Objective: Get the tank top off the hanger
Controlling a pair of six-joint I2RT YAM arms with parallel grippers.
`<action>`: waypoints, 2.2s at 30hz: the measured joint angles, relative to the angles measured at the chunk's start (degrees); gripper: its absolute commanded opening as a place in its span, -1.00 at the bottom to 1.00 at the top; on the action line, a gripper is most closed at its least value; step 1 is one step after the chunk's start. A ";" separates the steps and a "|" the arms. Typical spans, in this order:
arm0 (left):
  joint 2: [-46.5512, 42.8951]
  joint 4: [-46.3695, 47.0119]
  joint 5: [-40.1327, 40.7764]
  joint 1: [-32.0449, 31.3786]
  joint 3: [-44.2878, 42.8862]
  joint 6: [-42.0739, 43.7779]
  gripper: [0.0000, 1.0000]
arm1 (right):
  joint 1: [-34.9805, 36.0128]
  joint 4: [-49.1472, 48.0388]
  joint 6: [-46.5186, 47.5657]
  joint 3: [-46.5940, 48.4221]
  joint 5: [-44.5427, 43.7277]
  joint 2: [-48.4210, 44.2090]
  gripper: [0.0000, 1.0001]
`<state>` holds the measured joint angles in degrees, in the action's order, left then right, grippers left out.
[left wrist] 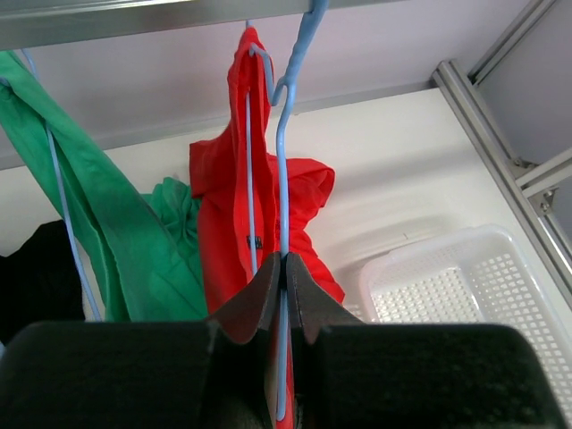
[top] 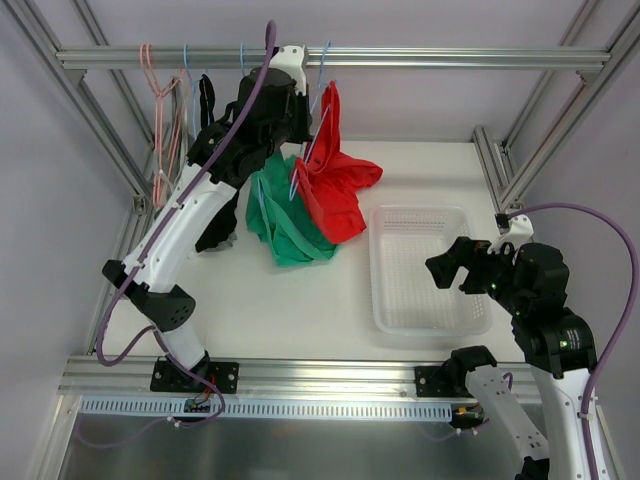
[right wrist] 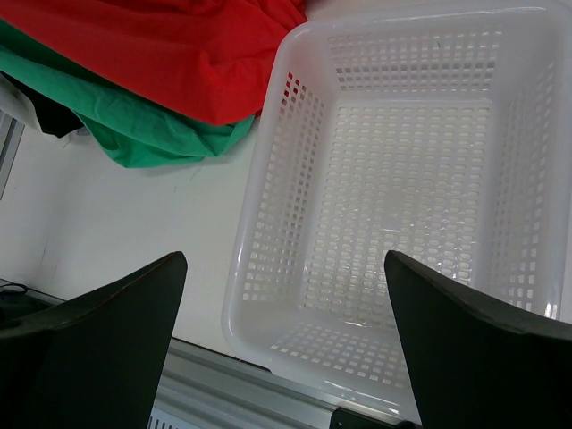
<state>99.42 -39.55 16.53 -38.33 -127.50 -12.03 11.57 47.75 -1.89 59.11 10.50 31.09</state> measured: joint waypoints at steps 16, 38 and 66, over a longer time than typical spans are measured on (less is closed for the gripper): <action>-0.35 3.65 0.07 -0.28 2.80 -0.20 -0.95 | 0.00 0.00 0.00 0.00 0.04 -0.02 0.99; 7.52 9.60 3.63 -0.20 4.66 2.08 -1.00 | 0.00 0.00 0.04 0.00 0.28 -1.55 0.99; -3.41 10.49 -1.53 -0.31 10.51 -3.26 -1.00 | 0.00 -0.28 0.46 -0.61 0.26 -2.01 0.99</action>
<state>96.01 -29.06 15.00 -38.63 -116.99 -15.29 11.57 47.46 -1.43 58.50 10.76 29.08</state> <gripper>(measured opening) 0.008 0.993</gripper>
